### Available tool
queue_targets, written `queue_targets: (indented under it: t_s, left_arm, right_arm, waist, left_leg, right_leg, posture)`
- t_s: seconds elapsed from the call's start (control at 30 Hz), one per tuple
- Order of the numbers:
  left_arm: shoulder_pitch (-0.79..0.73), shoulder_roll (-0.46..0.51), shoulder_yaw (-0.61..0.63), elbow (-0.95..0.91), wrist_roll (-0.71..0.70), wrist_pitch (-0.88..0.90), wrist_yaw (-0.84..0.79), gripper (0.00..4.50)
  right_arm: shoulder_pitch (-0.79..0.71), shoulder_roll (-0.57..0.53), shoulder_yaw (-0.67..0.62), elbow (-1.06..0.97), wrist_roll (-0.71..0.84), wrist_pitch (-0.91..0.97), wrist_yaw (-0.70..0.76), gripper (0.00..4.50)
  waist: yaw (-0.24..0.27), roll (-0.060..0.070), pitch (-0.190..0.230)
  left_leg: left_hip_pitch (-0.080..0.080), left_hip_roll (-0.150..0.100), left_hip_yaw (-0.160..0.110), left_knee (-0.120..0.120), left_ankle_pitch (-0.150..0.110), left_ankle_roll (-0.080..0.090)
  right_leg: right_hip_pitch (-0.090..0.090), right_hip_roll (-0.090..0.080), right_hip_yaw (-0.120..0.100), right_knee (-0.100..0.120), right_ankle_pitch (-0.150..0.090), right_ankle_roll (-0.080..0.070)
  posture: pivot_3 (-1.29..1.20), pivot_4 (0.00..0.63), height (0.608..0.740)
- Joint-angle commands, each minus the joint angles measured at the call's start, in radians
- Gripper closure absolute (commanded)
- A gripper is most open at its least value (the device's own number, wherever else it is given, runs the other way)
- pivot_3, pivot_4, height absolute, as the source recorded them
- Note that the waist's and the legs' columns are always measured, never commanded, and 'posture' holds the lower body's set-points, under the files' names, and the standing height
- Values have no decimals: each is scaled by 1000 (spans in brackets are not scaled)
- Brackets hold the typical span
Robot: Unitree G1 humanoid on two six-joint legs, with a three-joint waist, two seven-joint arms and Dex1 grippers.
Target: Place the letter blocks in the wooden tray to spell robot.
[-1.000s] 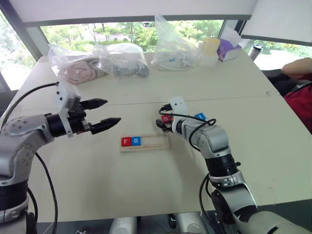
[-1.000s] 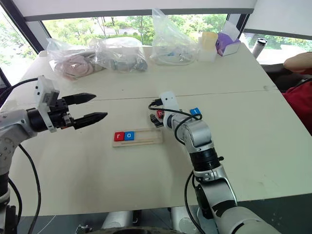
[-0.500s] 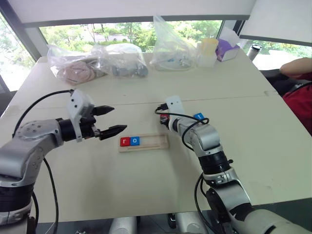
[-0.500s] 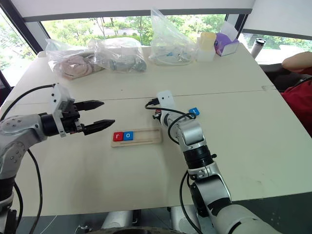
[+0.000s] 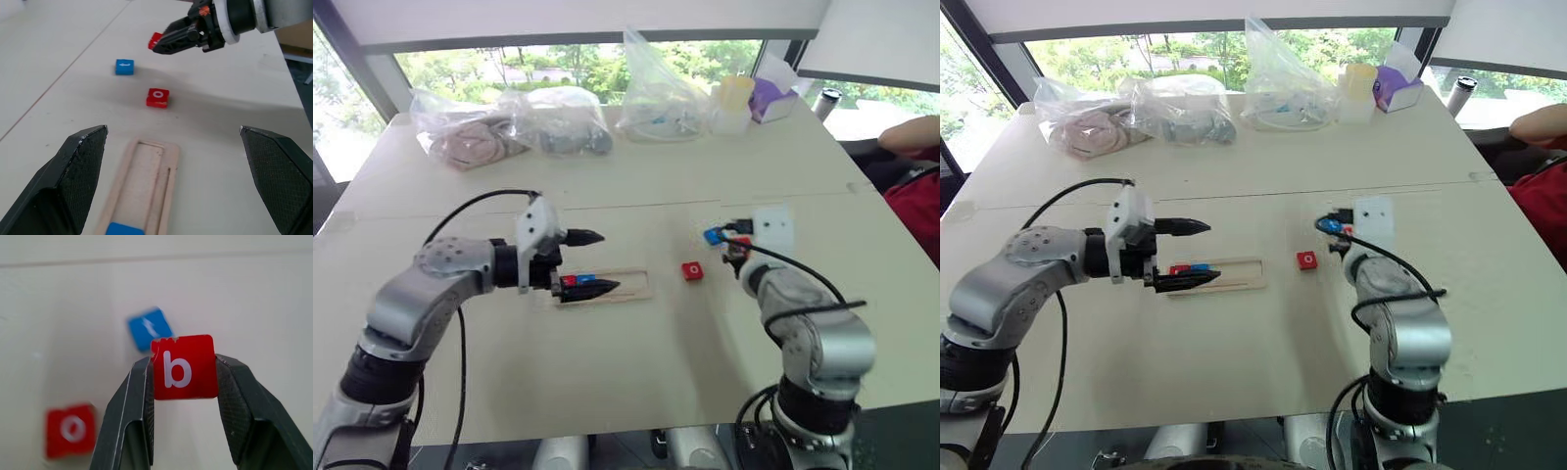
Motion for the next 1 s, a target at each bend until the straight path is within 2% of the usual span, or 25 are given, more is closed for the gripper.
queue_targets:
  t_s: [0.03,0.13,0.2,0.27,0.3,0.43,0.5,0.57,0.6,0.73,0.8,0.87,0.93,1.0]
  left_arm:
    - [-50,-22,-60,43,52,-63,-37,0]
    - [-73,-44,-89,93,73,-95,-66,0]
    - [-82,-56,-97,113,84,-107,-73,0]
    - [-84,-62,-100,120,89,-109,-79,0]
    - [-84,-66,-100,119,90,-108,-80,0]
    - [-79,-69,-99,116,94,-104,-87,0]
    - [-80,-67,-95,117,94,-102,-90,0]
    - [-79,-63,-92,115,95,-97,-92,0]
    - [-78,-60,-91,113,95,-94,-93,0]
    - [-66,-30,-75,79,72,-59,-110,0]
    - [-52,-2,-71,44,52,-35,-131,0]
    - [-30,39,-74,-1,33,-21,-170,0]
    - [-21,92,-87,-19,51,-45,-220,0]
    - [-24,113,-91,-22,65,-62,-236,0]
  right_arm:
    - [56,73,-27,-97,-15,52,-17,3336]
    - [64,180,-77,-49,-29,41,-37,3336]
    - [64,183,-79,-19,-42,5,-50,3336]
    - [65,187,-78,-9,-48,-19,-59,2284]
    - [67,189,-72,-7,-47,-22,-57,1928]
    - [73,172,-42,-23,-55,-8,-60,24]
    - [55,170,-65,-47,-51,-34,-56,24]
    - [-6,229,-190,-72,-9,-90,-31,24]
    - [-24,208,-219,-73,17,-118,3,24]
    - [-30,-58,-272,19,172,-246,300,24]
    - [20,-233,-235,86,250,-330,503,24]
    - [116,-424,-168,157,298,-465,739,24]
    - [191,-590,-123,341,269,-705,944,24]
    - [209,-675,-96,494,261,-882,1071,24]
  waist:
    - [0,0,0]
    - [-5,0,0]
    - [-2,0,0]
    - [-2,0,0]
    - [-1,0,0]
    - [-1,0,0]
    - [-2,0,0]
    - [-2,1,0]
    - [-2,1,0]
    - [-1,1,0]
    - [-1,1,1]
    - [-1,1,1]
    - [-1,0,1]
    - [-1,0,1]
  left_leg:
    - [0,0,-1,0,0,0]
    - [1,0,1,1,0,0]
    - [1,0,1,1,0,0]
    - [1,0,1,1,0,0]
    - [0,0,1,1,0,0]
    - [0,0,1,0,0,0]
    - [0,0,1,0,0,0]
    - [0,0,1,0,0,0]
    - [0,0,1,0,0,0]
    - [0,0,1,1,0,0]
    - [0,-1,1,1,0,0]
    - [0,-1,2,0,-1,1]
    - [0,-1,2,-1,-2,4]
    - [0,-1,3,-1,-2,4]
  right_leg:
    - [0,0,-1,0,-1,0]
    - [0,0,2,0,0,0]
    - [0,0,2,0,0,-1]
    - [0,0,2,0,0,-1]
    - [0,0,2,0,0,0]
    - [0,0,1,0,1,1]
    - [0,-1,1,0,2,2]
    - [0,-1,1,0,1,2]
    - [0,0,1,0,1,2]
    - [0,-1,1,-1,1,3]
    - [1,-2,1,-3,0,2]
    - [2,-2,1,-4,0,1]
    - [2,-1,1,-4,-1,2]
    - [2,-1,1,-4,-4,4]
  posture:
    - [0,150,740]
    - [0,150,740]
    - [0,150,740]
    - [0,150,740]
    - [0,150,740]
    - [0,150,740]
    - [0,150,740]
    - [0,150,740]
    - [0,150,740]
    - [0,150,740]
    - [0,150,740]
    - [0,150,740]
    - [0,150,740]
    - [0,150,740]
